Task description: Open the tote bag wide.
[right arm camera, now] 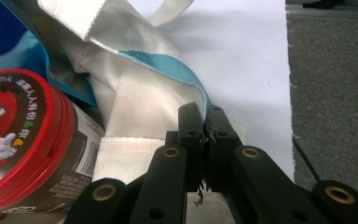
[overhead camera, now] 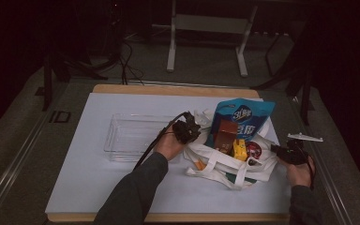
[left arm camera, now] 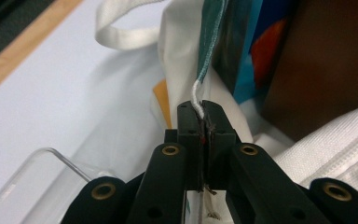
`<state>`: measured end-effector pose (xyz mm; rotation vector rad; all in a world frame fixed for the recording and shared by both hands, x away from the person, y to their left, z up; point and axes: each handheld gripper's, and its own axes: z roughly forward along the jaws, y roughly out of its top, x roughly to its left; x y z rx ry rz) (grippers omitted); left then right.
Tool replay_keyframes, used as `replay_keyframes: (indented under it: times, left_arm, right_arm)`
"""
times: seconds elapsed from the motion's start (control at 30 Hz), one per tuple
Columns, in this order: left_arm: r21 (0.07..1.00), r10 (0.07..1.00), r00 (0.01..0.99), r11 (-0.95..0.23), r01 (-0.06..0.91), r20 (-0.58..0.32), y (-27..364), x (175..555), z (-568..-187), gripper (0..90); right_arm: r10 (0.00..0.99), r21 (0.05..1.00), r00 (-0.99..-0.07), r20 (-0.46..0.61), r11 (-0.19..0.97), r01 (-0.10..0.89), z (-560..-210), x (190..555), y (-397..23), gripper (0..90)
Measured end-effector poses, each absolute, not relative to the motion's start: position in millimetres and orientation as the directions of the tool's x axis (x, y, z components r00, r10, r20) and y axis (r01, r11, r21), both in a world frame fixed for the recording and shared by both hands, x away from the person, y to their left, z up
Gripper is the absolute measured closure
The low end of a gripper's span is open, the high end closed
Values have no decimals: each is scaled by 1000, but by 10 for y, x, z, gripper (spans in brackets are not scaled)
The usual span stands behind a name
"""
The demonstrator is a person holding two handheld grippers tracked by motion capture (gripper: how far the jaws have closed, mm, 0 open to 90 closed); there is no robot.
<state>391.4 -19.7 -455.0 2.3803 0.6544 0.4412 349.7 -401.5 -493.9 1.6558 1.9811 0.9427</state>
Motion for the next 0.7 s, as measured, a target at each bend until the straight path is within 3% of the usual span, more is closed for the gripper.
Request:
replay_keyframes:
  times: [0.23, 0.4, 0.43, 0.47, 0.7]
  left_arm:
    - [657, 556, 826, -659, 366, 97, -160, 3917, -4556, 874]
    - [663, 559, 824, -652, 368, 93, -140, 3906, -4552, 872]
    - [663, 556, 826, -654, 364, 94, -137, 3902, -4548, 869]
    - [665, 555, 827, -652, 364, 92, -138, 3897, -4546, 866]
    - [671, 554, 828, -647, 361, 88, -135, 3879, -4550, 861]
  right_arm:
    - [967, 722, -221, 126, 63, 689, -4902, 3446, -3982, 850]
    - [962, 751, -254, 102, 93, 653, -4776, 3339, -3961, 729]
    - [961, 763, -268, 74, 119, 636, -4692, 3280, -3934, 653]
    - [960, 769, -274, 60, 130, 625, -4654, 3252, -3923, 631]
    - [946, 847, -317, 65, 115, 518, -4376, 2888, -3875, 568]
